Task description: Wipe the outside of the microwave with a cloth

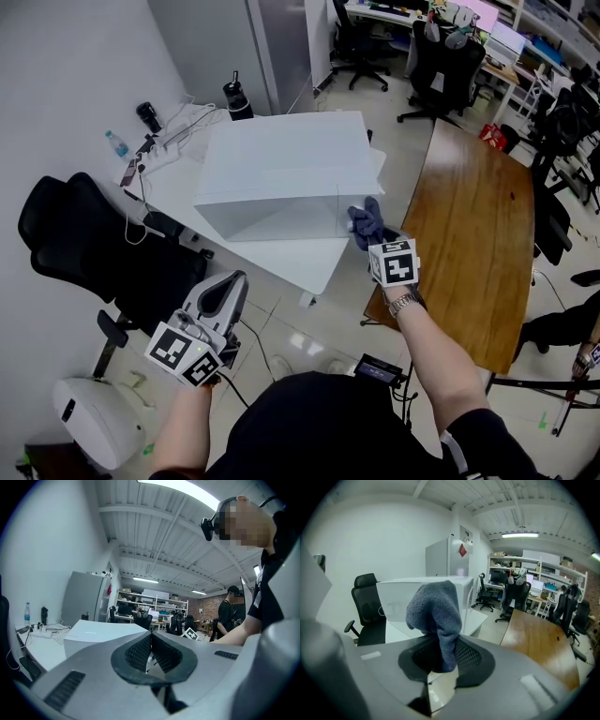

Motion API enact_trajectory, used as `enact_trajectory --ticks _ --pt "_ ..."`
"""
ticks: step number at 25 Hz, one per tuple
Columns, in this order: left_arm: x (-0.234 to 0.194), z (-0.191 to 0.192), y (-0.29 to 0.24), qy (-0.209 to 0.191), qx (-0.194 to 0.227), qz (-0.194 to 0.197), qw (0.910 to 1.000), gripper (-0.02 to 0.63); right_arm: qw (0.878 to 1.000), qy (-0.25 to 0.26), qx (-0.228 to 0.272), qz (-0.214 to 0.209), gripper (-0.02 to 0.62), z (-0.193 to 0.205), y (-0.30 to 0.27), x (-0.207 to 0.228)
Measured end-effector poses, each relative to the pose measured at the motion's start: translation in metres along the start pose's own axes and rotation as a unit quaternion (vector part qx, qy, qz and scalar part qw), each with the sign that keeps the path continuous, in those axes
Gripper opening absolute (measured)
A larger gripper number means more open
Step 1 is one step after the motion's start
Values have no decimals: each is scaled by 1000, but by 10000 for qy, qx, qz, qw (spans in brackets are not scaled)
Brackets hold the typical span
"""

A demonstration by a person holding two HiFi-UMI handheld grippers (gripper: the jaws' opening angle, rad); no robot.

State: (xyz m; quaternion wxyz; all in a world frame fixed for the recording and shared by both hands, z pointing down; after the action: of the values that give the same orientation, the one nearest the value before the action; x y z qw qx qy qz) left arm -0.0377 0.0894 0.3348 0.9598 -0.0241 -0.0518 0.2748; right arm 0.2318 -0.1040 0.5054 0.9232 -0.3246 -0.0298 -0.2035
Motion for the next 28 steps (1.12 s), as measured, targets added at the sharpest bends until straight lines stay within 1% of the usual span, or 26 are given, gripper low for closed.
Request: enact_trajectory --ticks 6,16,22,28 --pt "19 0 -6 32 47 28 10000 5 9999 44 116 -96 81 -1 24 8" --pt "53 -6 -20 12 112 257 9996 5 9972 146 583 -440 82 -14 83 2" --pt "64 -11 -28 -50 186 336 9992 5 9924 226 928 -782 83 -25 120 -13" --pt "68 -21 -29 -125 304 325 9989 5 9839 307 1339 -1145 83 -43 157 -38"
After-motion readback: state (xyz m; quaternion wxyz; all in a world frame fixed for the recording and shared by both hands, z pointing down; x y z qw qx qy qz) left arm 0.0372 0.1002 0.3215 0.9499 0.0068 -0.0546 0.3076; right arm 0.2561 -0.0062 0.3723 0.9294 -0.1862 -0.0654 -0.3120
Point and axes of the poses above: the fingertips, and each gripper's own axes: y backward along the fingers, x to its right, z out of its underside, the point moved 4 cm from there along y, backward along the fingers, and after that the axes turned 13 degrees about -y, right-handed, at the moved point
